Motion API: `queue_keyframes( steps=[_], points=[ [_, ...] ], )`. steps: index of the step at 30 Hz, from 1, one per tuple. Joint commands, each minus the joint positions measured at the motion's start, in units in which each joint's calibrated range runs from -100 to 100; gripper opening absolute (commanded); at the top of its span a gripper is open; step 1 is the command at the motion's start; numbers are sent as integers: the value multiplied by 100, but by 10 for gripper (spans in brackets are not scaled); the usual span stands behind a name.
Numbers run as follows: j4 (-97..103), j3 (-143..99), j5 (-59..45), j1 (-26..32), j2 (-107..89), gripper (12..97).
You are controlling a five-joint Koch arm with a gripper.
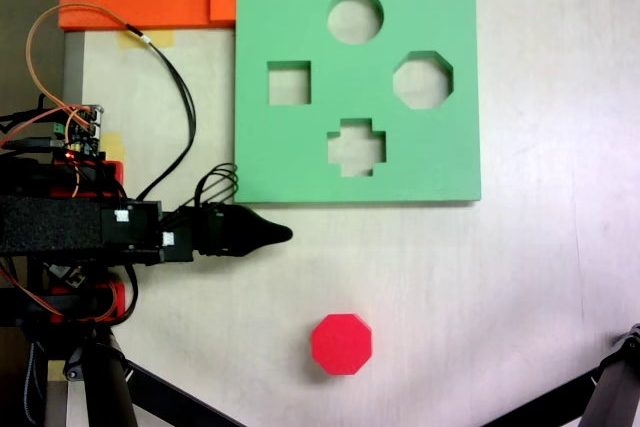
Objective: Put the octagonal pillar block into the corresponding hole
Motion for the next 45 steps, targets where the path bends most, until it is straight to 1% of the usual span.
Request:
queue_keyframes(
  steps=[1, 25, 28, 29, 32, 33, 35, 36, 40, 43, 45],
  points=[
    [-349, -137, -39, 20, -41, 486],
    [-388, -137, -5, 0, -41, 479],
    [-388, -137, 488, -132, -41, 485],
    [-388, -137, 523, -127, -41, 498],
    [-445, -137, 576, -151, -41, 497],
    [-494, -137, 747, -239, -41, 498],
    [-378, -137, 1514, -357, -41, 502],
    [-166, -137, 1778, -405, -41, 499],
    [614, -137, 1924, -791, -41, 462],
    [479, -137, 2198, -1084, -41, 440],
    [-80, -117, 2437, -1231, -41, 432]
  ],
)
